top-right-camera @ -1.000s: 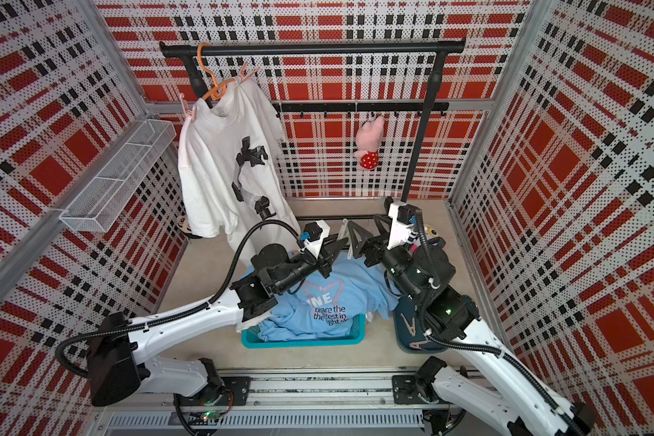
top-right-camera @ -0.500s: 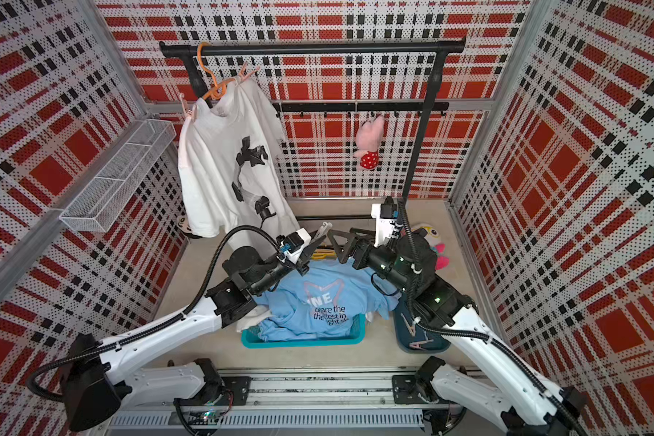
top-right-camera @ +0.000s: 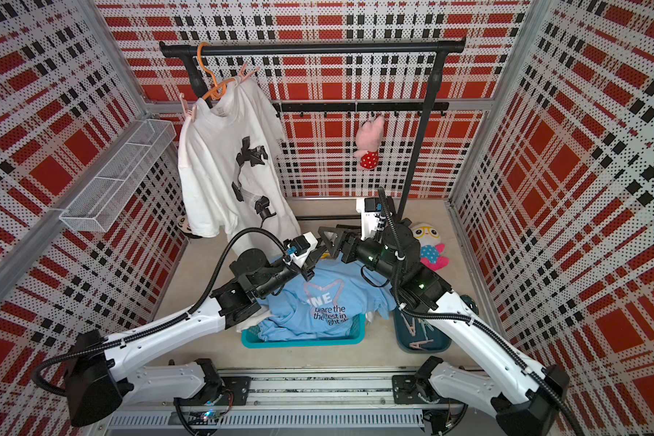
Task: Use clothespins to secure the t-shirt on both sides of the hanger
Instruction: Open the clothespin.
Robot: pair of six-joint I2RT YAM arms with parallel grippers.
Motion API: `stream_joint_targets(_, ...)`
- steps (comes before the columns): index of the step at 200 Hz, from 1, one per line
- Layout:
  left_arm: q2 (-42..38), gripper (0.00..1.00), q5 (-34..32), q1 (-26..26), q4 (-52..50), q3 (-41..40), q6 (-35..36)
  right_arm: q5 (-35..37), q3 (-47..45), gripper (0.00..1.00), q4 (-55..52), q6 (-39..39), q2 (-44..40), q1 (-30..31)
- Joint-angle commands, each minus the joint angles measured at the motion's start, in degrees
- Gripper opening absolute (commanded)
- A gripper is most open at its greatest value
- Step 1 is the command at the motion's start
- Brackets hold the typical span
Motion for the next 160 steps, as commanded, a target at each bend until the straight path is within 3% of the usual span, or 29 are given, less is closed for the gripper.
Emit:
stream_joint_targets(1,-0.29,0.0,-0.99,-0.24,0.36,1.05,-0.36,-0.03,2.02,0.64,2.2,0.57,0.8,0.57)
stream_joint_targets(23,-0.33,0.0,-1.9,-0.23,0.32,1.0,-1.19,0.23,1.96,0.48,2.17,0.94,1.21,0.59)
stream_joint_targets(73,-0.19,0.0,-1.63,-0.65,0.36,0.44,-2.17,0.86,1.31,0.32,2.42,0.84,0.62,0.75)
stream_joint_targets(106,-0.25,0.0,-0.88,-0.67,0.29,0.57,-3.07,1.98,0.98,0.28,2.21,0.79,0.41,0.85)
stream_joint_targets(145,-1.24,0.45,0.65,-0.47,-0.47,-0.29,-3.72,3.55,1.22,0.22,1.86,1.07,1.37,0.84)
stream_joint_targets(160,-1.81,0.58,0.21,1.0,-2.9,-0.07,-5.61,6.42,1.8,0.18,-0.32,1.11,1.63,0.89)
